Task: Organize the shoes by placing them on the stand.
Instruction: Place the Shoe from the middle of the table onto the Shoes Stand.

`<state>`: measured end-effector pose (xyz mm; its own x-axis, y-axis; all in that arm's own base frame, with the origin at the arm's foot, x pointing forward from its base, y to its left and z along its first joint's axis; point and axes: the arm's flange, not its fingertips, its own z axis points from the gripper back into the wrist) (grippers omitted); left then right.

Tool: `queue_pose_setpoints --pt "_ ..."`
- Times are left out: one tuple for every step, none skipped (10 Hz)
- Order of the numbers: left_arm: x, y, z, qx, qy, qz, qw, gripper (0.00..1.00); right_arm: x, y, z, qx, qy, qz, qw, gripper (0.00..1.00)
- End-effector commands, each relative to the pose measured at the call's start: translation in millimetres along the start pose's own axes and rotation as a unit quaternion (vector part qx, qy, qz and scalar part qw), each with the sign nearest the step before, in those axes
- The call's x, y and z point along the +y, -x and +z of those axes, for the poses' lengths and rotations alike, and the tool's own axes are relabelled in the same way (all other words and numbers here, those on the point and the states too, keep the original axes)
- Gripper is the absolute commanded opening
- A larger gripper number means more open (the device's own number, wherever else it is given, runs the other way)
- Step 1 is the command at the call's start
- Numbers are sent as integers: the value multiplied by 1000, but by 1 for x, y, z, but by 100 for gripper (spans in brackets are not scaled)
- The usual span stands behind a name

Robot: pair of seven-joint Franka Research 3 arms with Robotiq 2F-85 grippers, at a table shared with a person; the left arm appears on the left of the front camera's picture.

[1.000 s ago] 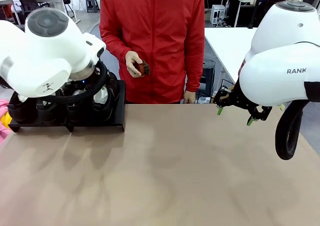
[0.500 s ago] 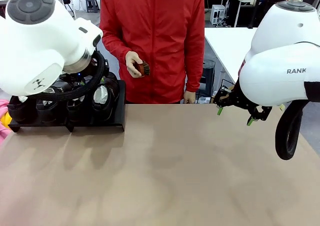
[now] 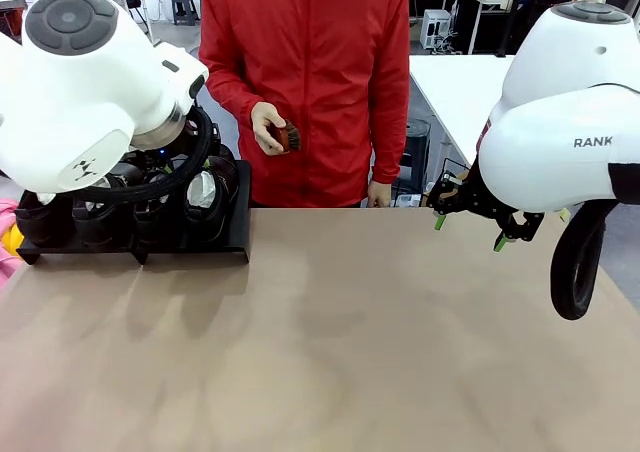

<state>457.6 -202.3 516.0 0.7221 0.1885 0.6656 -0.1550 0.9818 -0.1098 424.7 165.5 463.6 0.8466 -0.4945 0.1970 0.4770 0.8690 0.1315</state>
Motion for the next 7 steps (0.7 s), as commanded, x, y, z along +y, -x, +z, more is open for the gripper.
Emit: queue_pose_setpoints --pt "-1 -3 1 -3 1 -2 1000 59 0 -2 2 7 -8 5 1000 100" --pt "-1 -3 1 -3 1 -2 1000 59 0 -2 2 7 -8 5 1000 100" --pt "-1 -3 1 -3 1 -2 1000 59 0 -2 2 7 -8 5 1000 100" --pt "-1 -3 1 -3 1 -2 1000 59 0 -2 2 7 -8 5 1000 100" --pt "-1 -3 1 -3 1 -2 1000 59 0 -2 2 7 -8 5 1000 100" --pt "-1 -3 1 -3 1 -2 1000 59 0 -2 2 7 -8 5 1000 100" --pt "-1 -3 1 -3 1 -2 1000 59 0 -2 2 7 -8 5 1000 100"
